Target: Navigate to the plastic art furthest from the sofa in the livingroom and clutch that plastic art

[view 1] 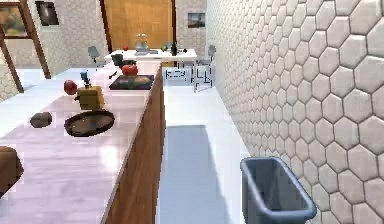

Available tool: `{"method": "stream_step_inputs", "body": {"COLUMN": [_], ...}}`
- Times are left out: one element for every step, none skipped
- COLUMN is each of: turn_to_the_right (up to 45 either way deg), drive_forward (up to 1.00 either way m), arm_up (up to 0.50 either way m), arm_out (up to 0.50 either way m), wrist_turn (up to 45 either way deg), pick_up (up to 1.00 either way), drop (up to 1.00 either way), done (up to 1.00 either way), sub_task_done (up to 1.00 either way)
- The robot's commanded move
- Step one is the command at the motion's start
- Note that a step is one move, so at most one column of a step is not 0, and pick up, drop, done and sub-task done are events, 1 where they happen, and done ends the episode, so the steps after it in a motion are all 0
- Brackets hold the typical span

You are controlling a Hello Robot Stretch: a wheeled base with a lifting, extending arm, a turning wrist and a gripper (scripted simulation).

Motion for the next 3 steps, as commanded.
{"method": "stream_step_inputs", "body": {"turn_to_the_right": [0.0,-3.0,12.0], "drive_forward": [1.0,0.0,0.0], "arm_up": [0.0,0.0,0.0], "arm_out": [0.0,0.0,0.0], "wrist_turn": [0.0,0.0,0.0], "pick_up": [0.0,0.0,0.0], "drop": [0.0,0.0,0.0], "done": [0.0,0.0,0.0], "sub_task_done": [0.0,0.0,0.0]}}
